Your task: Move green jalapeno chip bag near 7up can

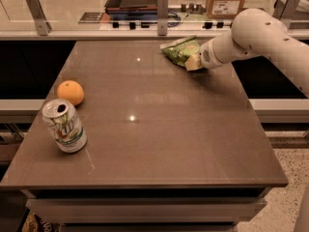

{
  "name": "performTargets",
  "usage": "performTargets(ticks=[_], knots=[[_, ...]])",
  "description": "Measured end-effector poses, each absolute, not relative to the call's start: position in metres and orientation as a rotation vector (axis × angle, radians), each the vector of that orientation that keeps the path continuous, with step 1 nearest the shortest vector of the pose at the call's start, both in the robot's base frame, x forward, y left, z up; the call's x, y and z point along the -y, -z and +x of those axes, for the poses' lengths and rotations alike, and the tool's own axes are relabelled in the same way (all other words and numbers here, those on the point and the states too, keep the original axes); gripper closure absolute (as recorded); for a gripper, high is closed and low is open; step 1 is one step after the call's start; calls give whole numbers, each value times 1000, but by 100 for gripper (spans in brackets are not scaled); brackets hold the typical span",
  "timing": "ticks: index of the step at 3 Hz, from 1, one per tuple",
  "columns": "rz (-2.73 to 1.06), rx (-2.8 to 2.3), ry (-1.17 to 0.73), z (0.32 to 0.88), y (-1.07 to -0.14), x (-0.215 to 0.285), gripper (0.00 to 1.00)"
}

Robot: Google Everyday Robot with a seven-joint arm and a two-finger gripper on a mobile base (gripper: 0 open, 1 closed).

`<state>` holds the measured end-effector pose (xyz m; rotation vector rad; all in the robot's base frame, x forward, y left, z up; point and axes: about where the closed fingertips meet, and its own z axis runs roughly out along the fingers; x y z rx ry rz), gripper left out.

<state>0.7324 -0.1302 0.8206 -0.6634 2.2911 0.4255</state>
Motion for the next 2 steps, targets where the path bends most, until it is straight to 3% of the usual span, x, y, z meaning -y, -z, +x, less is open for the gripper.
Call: performTargets(ticks=[2], knots=[[-663, -2291, -425, 732, -821, 130, 100]])
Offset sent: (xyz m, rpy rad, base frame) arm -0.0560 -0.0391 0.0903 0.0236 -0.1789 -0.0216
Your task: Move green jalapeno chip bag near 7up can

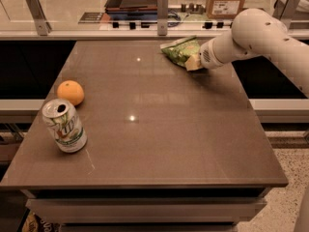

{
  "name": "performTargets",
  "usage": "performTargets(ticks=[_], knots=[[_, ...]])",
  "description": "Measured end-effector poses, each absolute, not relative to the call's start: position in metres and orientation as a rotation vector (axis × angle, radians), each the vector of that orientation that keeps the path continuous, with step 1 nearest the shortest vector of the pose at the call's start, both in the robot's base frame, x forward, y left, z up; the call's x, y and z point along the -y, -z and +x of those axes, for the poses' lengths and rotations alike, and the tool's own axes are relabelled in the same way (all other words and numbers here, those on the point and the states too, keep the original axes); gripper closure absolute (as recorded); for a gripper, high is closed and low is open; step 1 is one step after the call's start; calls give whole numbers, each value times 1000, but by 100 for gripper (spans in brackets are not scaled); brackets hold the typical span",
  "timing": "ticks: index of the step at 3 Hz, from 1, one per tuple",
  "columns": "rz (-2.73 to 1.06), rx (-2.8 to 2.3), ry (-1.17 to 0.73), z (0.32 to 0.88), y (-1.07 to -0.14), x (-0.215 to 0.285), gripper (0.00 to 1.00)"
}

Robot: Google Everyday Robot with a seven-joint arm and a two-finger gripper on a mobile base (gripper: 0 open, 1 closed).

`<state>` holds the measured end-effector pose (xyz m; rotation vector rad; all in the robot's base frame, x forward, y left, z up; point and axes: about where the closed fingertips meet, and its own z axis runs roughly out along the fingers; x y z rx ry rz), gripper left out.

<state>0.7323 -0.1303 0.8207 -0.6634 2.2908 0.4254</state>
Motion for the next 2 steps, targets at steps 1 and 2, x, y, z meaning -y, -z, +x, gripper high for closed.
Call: performTargets(ticks=[1, 2], knots=[[-663, -2291, -425, 732, -821, 130, 100], [-657, -2233, -382, 713, -856, 139, 100]])
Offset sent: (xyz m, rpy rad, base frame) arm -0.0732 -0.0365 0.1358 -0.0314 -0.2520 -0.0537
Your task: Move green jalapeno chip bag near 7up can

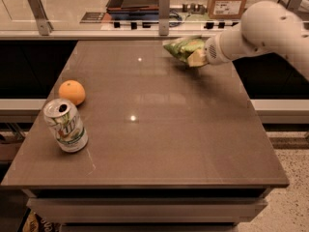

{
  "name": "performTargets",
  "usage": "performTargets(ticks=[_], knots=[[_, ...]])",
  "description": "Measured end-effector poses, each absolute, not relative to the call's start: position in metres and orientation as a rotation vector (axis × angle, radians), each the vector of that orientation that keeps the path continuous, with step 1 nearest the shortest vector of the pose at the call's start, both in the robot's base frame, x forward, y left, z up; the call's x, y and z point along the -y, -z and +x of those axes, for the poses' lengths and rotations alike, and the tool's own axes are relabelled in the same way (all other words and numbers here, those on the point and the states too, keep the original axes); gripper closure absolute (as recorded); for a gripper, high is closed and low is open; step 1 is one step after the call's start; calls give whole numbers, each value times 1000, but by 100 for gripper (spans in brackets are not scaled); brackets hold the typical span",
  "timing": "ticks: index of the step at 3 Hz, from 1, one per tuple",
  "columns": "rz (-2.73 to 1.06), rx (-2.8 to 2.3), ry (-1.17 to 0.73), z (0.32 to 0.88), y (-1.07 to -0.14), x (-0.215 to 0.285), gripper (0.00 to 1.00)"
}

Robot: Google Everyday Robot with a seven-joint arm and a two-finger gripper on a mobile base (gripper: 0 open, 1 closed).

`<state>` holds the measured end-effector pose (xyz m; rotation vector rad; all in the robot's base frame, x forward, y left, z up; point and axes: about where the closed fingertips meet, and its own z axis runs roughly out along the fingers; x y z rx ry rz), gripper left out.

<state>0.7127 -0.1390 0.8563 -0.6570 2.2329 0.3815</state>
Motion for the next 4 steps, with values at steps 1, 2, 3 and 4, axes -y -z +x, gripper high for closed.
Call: performTargets(ticks=[1, 2, 3, 4], knots=[[-659, -2159, -329, 689, -903, 149, 100], [-674, -2110, -333, 672, -926, 154, 100], [-734, -2074, -415, 659, -938, 154, 100], [-870, -2074, -540, 619, -939, 151, 100]])
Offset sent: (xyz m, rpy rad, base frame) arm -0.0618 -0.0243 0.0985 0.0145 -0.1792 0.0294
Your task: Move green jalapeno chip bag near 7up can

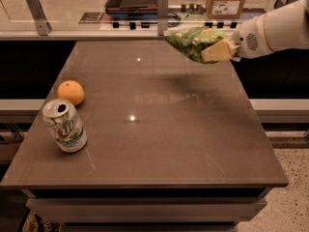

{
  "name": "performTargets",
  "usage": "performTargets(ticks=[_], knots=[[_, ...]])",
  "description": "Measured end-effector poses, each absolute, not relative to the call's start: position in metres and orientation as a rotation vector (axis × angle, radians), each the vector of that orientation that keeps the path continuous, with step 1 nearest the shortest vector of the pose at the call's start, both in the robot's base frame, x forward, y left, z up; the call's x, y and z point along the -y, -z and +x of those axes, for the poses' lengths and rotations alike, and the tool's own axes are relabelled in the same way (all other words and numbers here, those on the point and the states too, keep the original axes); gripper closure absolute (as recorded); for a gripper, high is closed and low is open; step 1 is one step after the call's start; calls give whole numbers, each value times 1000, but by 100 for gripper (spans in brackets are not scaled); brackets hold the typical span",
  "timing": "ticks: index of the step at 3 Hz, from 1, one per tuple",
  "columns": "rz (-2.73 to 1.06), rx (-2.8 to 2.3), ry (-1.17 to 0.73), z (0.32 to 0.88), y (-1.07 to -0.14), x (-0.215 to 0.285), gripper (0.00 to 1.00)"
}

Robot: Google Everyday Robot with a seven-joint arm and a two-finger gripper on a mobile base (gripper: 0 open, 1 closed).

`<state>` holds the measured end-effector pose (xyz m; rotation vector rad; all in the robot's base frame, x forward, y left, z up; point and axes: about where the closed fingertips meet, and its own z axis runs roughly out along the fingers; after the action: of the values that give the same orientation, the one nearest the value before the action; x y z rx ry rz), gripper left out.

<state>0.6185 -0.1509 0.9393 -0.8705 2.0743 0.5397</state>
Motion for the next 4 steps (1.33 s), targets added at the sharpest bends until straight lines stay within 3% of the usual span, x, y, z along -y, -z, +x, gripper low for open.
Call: performTargets(ticks=[2, 4], knots=[[-1034, -2092, -608, 536, -937, 129, 100], [-1165, -2057, -600, 467, -917, 71, 100]])
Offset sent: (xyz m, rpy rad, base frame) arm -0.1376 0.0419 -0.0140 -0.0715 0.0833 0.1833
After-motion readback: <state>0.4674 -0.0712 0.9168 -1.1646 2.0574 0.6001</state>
